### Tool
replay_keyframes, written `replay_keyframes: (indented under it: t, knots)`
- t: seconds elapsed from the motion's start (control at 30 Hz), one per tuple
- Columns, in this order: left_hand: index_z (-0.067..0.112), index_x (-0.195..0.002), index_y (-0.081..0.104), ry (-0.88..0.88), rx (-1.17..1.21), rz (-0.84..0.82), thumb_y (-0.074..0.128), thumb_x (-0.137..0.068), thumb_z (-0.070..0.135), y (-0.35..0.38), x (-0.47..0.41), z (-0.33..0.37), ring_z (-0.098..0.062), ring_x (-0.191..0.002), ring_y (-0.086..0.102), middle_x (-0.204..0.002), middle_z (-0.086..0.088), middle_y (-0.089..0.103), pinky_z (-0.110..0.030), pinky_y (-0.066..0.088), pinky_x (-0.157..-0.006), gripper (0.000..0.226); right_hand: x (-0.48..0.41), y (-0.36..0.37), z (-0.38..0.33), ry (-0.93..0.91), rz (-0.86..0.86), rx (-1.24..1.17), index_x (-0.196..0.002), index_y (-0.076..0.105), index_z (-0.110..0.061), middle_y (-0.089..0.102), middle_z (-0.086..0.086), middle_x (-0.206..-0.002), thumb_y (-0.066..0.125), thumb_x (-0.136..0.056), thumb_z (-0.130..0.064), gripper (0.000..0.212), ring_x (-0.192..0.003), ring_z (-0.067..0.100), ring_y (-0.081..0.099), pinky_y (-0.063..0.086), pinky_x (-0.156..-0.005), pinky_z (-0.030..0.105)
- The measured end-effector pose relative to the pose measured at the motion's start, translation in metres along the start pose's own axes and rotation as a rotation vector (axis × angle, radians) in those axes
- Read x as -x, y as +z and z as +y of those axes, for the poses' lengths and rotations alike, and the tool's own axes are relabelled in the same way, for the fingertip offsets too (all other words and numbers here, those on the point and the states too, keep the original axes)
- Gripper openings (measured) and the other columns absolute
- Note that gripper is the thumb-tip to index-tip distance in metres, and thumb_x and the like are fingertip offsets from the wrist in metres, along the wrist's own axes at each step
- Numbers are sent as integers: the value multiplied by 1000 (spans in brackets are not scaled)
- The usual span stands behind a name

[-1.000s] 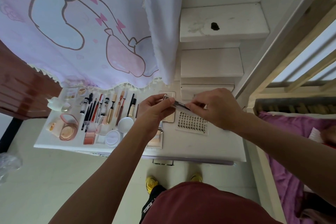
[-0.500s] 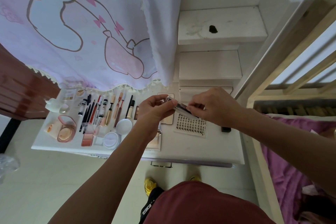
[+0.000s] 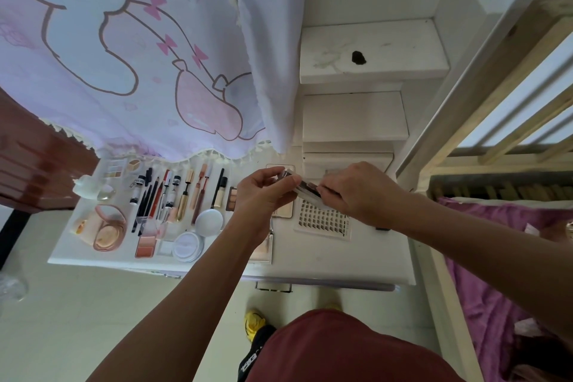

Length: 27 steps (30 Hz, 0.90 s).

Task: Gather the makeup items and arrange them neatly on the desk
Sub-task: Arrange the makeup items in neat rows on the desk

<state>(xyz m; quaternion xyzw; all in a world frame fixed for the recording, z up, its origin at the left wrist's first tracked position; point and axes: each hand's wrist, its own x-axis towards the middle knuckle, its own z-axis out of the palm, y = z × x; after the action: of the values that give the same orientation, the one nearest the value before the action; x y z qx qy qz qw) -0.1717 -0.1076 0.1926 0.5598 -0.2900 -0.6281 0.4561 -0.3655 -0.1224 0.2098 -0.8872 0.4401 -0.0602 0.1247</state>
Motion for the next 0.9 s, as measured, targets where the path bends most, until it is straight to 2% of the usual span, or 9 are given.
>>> replay_keyframes:
  t: [0.17, 0.33, 0.43, 0.47, 0.53, 0.63, 0.77, 0.9]
  knots:
    - [-5, -111, 63, -10, 10, -3, 74, -78, 3, -4, -1, 0, -25, -79, 71, -92, -18, 68, -32, 58, -75, 35, -4, 0, -2, -11, 3, -20, -86, 66, -13, 60, 1, -65, 38, -101, -37, 40, -54, 18, 52, 48, -59, 38]
    - [-7, -112, 62, -15, 45, -51, 72, -79, 5, -8, 0, 2, -28, -85, 70, -94, -19, 67, -40, 57, -84, 36, -7, -3, 7, 130, -91, -411, -92, 74, -20, 66, 0, -70, 51, -95, -48, 36, -60, 15, 59, 51, -62, 41]
    - [-6, -111, 62, -6, 83, -81, 74, -73, 9, -7, 3, 6, -28, -84, 69, -95, -20, 66, -36, 58, -79, 43, -6, 1, 6, 195, -196, -583, -95, 72, -25, 70, 3, -80, 51, -82, -68, 49, -72, 21, 67, 57, -67, 43]
    - [-6, -112, 62, -4, 92, -84, 75, -69, 11, -6, 3, 7, -28, -84, 69, -95, -21, 66, -35, 58, -77, 48, -6, 1, 5, 220, -217, -664, -94, 71, -26, 71, 5, -84, 52, -78, -69, 50, -76, 23, 69, 59, -69, 42]
    - [-6, -114, 61, -4, 103, -95, 77, -65, 14, -7, 4, 9, -29, -87, 69, -97, -21, 66, -36, 58, -80, 56, -7, 1, 5, 274, -226, -860, -96, 71, -20, 71, 16, -93, 58, -74, -61, 48, -85, 30, 69, 61, -72, 37]
    - [-3, -112, 62, -2, 97, -129, 76, -66, 15, -10, 4, 10, -31, -92, 67, -99, -20, 66, -41, 56, -91, 52, -6, -3, 5, 325, -224, -1050, -100, 72, -10, 70, 22, -99, 65, -73, -49, 48, -92, 35, 67, 60, -74, 33]
    - [0, -109, 64, -1, 101, -155, 76, -64, 14, -12, 6, 11, -33, -95, 65, -102, -23, 65, -39, 56, -91, 48, -3, -4, 2, 304, -195, -1072, -95, 75, -13, 71, 20, -97, 67, -74, -44, 39, -89, 34, 68, 58, -71, 26]
    - [1, -113, 63, 11, 81, -154, 75, -64, 11, -15, 8, 12, -29, -91, 68, -102, -21, 64, -34, 58, -84, 51, -1, -3, 0, 296, -190, -1079, -96, 75, -12, 71, 22, -96, 67, -74, -46, 42, -89, 34, 68, 57, -72, 29]
